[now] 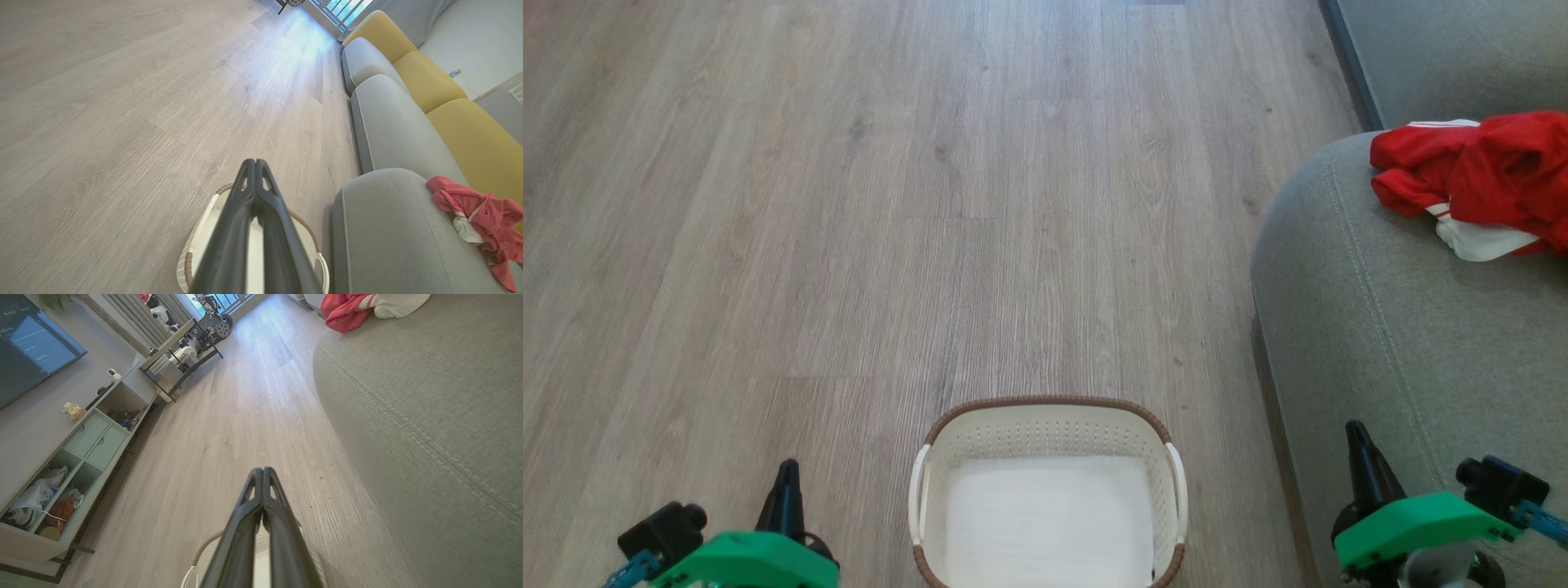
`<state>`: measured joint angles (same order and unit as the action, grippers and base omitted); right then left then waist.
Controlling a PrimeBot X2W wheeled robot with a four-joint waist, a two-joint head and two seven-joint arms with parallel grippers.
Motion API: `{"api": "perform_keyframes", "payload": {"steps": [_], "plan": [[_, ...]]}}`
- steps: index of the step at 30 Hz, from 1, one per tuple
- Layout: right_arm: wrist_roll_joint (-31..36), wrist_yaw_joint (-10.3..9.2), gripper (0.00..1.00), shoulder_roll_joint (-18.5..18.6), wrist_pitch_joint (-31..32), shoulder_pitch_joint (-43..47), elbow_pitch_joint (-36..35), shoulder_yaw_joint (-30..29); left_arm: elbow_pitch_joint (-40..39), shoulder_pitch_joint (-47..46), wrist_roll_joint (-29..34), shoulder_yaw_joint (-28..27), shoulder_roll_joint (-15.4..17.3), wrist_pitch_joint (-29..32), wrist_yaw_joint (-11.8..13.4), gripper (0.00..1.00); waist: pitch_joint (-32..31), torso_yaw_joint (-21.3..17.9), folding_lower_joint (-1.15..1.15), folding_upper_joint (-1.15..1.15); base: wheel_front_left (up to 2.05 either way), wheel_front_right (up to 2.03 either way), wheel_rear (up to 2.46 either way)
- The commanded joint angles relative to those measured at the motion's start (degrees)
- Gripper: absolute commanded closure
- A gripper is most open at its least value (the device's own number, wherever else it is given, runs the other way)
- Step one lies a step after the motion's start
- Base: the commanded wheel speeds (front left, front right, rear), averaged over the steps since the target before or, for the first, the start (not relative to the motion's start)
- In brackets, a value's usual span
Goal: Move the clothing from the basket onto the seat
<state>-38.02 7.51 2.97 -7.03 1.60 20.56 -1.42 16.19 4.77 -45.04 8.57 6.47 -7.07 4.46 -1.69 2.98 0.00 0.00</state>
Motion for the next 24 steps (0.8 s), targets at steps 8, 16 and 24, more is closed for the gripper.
{"api": "perform_keyframes", "payload": {"steps": [8, 16, 24], "plan": [[-6.76, -0.01, 1.00, -0.02, 1.58, -3.96, -2.66, -0.43, -1.89, -3.78, -5.83, -2.78, -0.33, 1.49, -1.87, 1.00, 0.21, -0.33, 0.00, 0.00, 0.00, 0.00, 0.00], [-11.38, -0.01, 1.00, -0.03, 2.74, -4.33, -3.03, -0.89, -1.91, -4.48, -9.88, -3.95, -0.62, 2.64, -2.85, 1.00, 0.37, -0.59, 0.00, 0.00, 0.00, 0.00, 0.00], [-16.65, -0.01, 1.00, -0.04, 4.07, -4.76, -3.47, -1.41, -1.94, -5.28, -14.50, -5.29, -0.95, 3.96, -3.97, 1.00, 0.56, -0.88, 0.00, 0.00, 0.00, 0.00, 0.00]]}}
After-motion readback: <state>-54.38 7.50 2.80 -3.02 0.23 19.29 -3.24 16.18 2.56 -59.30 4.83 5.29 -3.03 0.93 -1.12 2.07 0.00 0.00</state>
